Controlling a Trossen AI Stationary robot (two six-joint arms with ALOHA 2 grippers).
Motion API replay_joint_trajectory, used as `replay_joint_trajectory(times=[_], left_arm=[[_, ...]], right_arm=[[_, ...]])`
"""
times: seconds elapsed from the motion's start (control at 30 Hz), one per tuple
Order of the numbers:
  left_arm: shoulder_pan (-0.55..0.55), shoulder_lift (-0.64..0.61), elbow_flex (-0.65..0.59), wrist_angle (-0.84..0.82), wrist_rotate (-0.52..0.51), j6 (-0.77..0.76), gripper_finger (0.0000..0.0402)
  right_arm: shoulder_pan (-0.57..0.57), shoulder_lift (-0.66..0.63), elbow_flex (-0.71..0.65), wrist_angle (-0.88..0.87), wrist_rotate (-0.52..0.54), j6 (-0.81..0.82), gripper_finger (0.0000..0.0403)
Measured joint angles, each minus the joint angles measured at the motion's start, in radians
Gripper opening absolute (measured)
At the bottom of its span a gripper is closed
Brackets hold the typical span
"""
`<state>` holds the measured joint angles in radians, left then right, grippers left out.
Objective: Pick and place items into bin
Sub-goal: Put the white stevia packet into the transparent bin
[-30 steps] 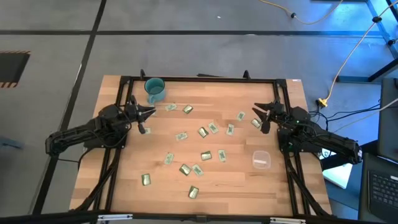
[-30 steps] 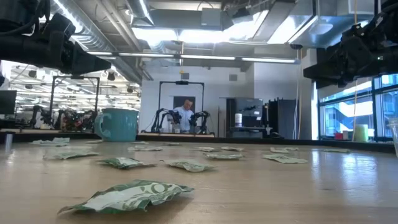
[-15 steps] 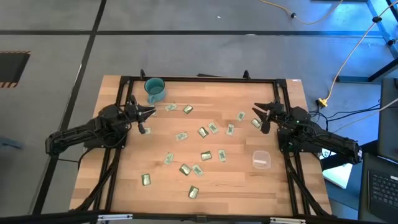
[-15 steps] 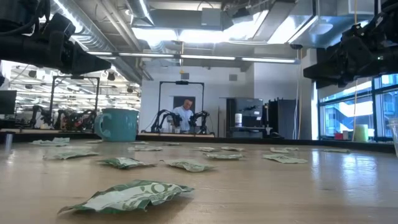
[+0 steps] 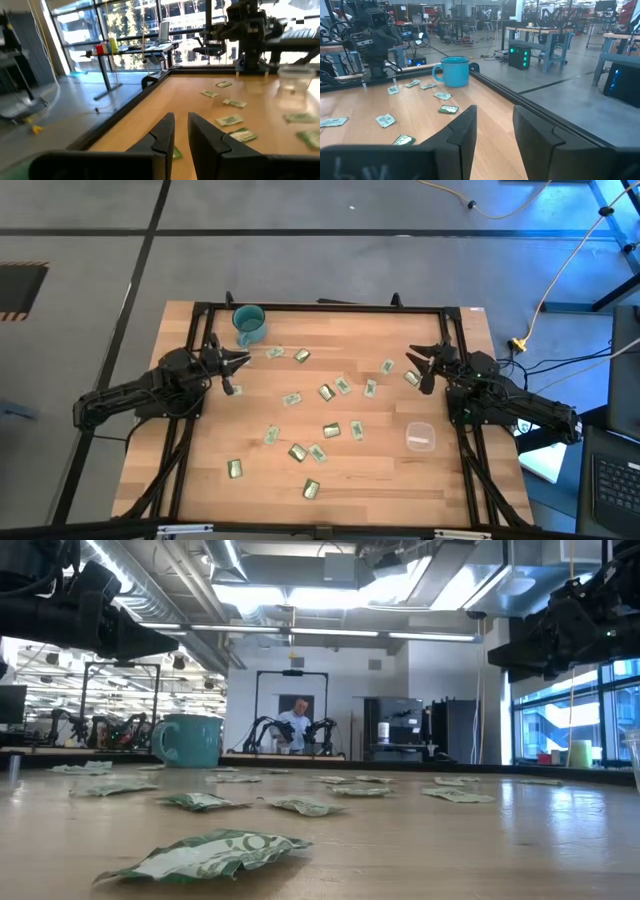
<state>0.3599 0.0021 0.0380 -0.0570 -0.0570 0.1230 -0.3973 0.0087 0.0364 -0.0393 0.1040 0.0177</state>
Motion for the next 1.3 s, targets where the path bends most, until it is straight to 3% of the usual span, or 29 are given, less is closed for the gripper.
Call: replay_joint_trajectory(times=[0.23,0.8,0.9,1.0,1.13,1.3], left_arm=[[0.000,0.000,0.000,0.000,-0.005,0.107,0.0047],[0.000,0.000,0.000,0.081,-0.027,0.108,0.0049],[0.000,0.019,0.000,0.085,0.010,0.096,0.0064],[0.000,0.062,0.000,0.087,0.052,0.050,0.0095],[0.000,0.162,0.006,0.113,0.030,-0.030,0.0138],[0.000,0.347,0.124,0.079,0.054,-0.084,0.0153]], right_arm=[[0.000,0.000,0.000,0.000,0.000,0.000,0.0132],[0.000,0.000,0.000,0.001,0.000,0.019,0.0132],[0.000,0.000,0.000,0.005,0.000,0.060,0.0132],[0.000,0.000,0.000,0.016,0.000,0.084,0.0132],[0.000,0.000,0.000,0.026,0.002,0.082,0.0132],[0.000,0.000,0.000,0.081,0.063,0.080,0.0132]])
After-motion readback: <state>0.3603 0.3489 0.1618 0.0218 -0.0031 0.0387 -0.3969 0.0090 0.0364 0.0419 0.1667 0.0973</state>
